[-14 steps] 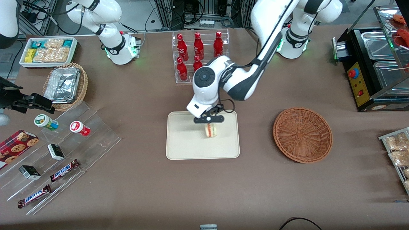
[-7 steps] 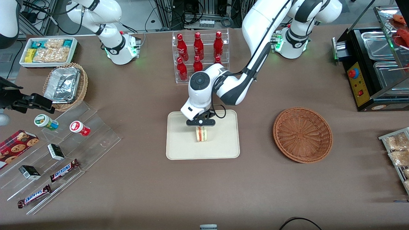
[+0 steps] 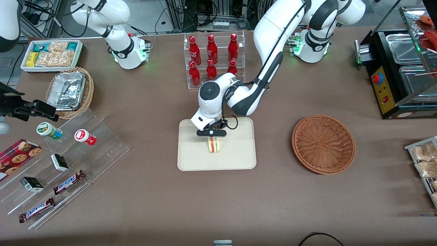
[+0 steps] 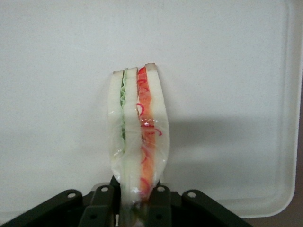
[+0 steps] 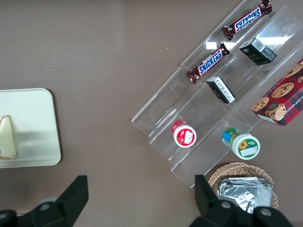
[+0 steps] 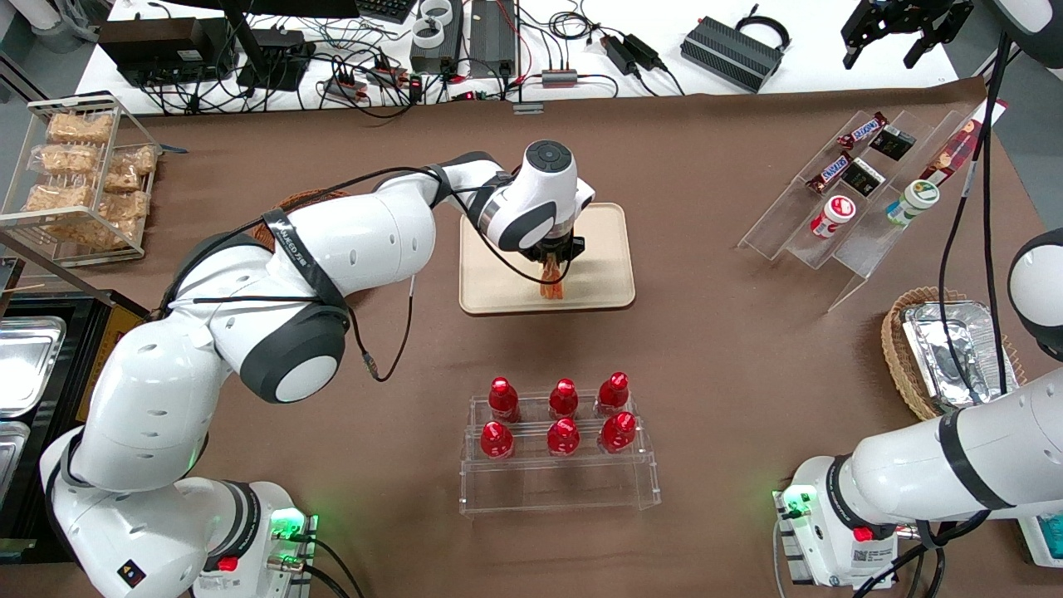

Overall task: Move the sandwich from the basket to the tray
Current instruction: 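Lower the sandwich onto the tray and open the left gripper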

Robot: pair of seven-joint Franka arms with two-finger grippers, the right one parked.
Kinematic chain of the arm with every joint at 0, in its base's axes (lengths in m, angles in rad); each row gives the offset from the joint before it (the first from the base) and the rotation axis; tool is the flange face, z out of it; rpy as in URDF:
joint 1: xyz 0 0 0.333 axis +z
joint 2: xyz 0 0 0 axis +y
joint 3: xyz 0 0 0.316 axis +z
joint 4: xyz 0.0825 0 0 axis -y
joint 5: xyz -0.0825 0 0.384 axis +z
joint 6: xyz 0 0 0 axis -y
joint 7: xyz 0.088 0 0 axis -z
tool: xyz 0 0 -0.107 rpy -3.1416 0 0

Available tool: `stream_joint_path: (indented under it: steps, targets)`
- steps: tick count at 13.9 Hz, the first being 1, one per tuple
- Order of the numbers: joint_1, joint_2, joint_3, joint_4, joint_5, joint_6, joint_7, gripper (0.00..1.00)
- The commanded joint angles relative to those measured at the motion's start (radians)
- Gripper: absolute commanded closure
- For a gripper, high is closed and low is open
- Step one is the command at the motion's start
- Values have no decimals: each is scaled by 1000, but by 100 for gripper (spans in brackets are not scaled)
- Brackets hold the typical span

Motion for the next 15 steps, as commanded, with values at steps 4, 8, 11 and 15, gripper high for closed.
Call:
stream_joint_path:
  steps: [4,8,11,15]
  targets:
    - [-7,-58,22,31,15,-71,-9,0]
    - [30,-189,22,48,8,-258,-65,0]
    - [73,-286,22,48,8,-346,-147,1]
    - [146,-393,23,49,11,-470,-219,1]
